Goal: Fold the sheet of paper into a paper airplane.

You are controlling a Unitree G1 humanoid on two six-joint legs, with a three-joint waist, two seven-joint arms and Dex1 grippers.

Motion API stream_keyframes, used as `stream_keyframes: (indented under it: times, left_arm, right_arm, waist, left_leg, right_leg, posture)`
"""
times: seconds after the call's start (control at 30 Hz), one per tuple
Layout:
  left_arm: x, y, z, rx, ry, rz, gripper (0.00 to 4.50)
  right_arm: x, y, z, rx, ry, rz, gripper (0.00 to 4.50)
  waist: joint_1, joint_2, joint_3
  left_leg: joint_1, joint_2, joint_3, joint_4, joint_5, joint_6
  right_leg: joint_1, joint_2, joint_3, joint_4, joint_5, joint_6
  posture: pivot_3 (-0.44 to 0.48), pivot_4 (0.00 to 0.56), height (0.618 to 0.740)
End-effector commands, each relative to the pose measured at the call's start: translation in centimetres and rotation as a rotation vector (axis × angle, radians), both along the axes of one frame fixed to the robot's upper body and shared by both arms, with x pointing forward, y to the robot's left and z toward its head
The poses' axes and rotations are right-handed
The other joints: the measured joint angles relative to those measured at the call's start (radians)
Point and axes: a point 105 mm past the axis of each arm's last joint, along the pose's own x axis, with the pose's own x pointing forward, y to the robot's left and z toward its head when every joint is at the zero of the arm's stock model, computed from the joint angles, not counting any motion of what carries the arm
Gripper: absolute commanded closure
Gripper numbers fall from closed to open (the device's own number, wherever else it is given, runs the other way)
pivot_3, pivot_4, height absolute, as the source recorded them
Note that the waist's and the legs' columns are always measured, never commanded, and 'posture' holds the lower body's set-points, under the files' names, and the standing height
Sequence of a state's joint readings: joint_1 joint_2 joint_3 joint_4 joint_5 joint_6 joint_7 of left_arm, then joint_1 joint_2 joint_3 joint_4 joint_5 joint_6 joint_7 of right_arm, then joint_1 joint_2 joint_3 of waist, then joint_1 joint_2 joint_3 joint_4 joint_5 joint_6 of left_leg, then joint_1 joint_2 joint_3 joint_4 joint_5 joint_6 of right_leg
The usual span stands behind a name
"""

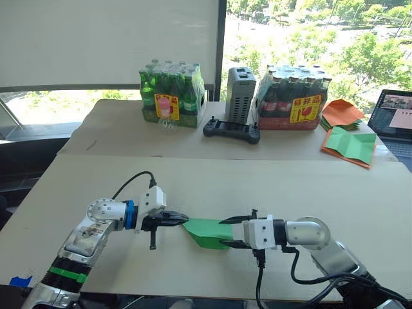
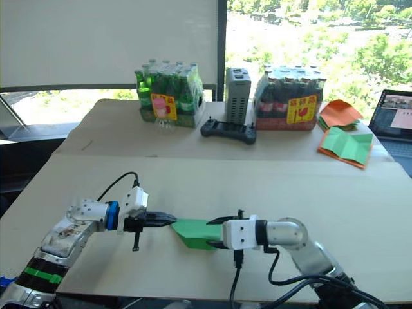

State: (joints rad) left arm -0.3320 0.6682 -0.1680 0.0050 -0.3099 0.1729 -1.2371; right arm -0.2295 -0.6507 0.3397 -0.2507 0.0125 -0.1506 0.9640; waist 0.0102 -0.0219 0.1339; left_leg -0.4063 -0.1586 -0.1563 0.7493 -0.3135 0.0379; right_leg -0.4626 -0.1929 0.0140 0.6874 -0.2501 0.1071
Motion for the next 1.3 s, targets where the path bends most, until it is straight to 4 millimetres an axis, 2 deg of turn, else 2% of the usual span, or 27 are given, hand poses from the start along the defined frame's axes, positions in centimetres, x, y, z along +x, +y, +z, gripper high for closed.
stream_keyframes:
  times: [0.03, 0.2, 0.4, 0.57, 0.97, 1.3]
  left_arm:
    - [0.3, -0.1, -0.7, 0.052, -0.033, -0.05, 4.5]
    - [0.9, -0.1, -2.6, 0.108, -0.036, -0.059, 4.5]
    - [1.1, -0.2, -3.4, 0.144, -0.062, -0.075, 4.5]
    - [0.5, -0.2, -4.2, 0.152, -0.052, -0.085, 4.5]
    - [0.7, -0.8, -3.7, 0.145, -0.072, -0.086, 4.5]
    - [0.6, -0.8, -3.3, 0.143, -0.075, -0.091, 4.5]
  right_arm:
    - [-0.8, 1.0, 1.4, 0.043, -0.035, 0.009, 2.21]
    - [-1.6, 1.3, 2.5, 0.088, -0.002, 0.003, 2.21]
    - [-2.6, 2.2, 5.0, 0.214, 0.116, -0.012, 2.21]
    - [-2.4, 1.6, 3.6, 0.16, 0.128, -0.048, 2.21]
    - [-1.7, 0.0, -0.1, 0.008, 0.075, -0.075, 2.21]
    - [-1.0, -0.4, -1.0, -0.015, 0.034, -0.101, 2.21]
  waist:
    - [0.0, 0.0, 0.0]
    - [0.001, 0.0, 0.0]
    - [0.002, 0.0, 0.0]
    - [0.002, 0.0, 0.0]
    - [0.002, 0.0, 0.0]
    - [0.002, 0.0, 0.0]
  left_leg:
    - [0.0, 0.0, 0.0, 0.0, 0.0, 0.0]
    - [0.0, 0.0, 0.0, 0.0, 0.0, 0.0]
    - [0.0, 0.0, -0.001, 0.001, 0.0, 0.0]
    - [0.001, 0.0, -0.001, 0.001, 0.0, 0.0]
    - [0.002, 0.0, -0.001, 0.001, 0.0, 0.001]
    - [0.002, 0.0, -0.001, 0.001, 0.0, 0.001]
  right_leg:
    - [0.0, 0.0, 0.0, 0.0, 0.0, 0.0]
    - [0.0, 0.0, 0.0, 0.0, 0.0, 0.0]
    - [0.001, 0.0, 0.0, 0.0, 0.0, 0.0]
    - [0.002, 0.0, 0.0, 0.0, 0.0, 0.0]
    - [0.003, -0.001, -0.001, 0.0, 0.0, 0.0]
    - [0.002, 0.0, 0.0, 0.0, 0.0, 0.0]
  posture:
    - [0.0, 0.15, 0.675]
    - [0.0, 0.15, 0.675]
    - [0.0, 0.15, 0.675]
    - [0.0, 0.15, 0.675]
    - [0.0, 0.15, 0.675]
    - [0.0, 0.15, 0.675]
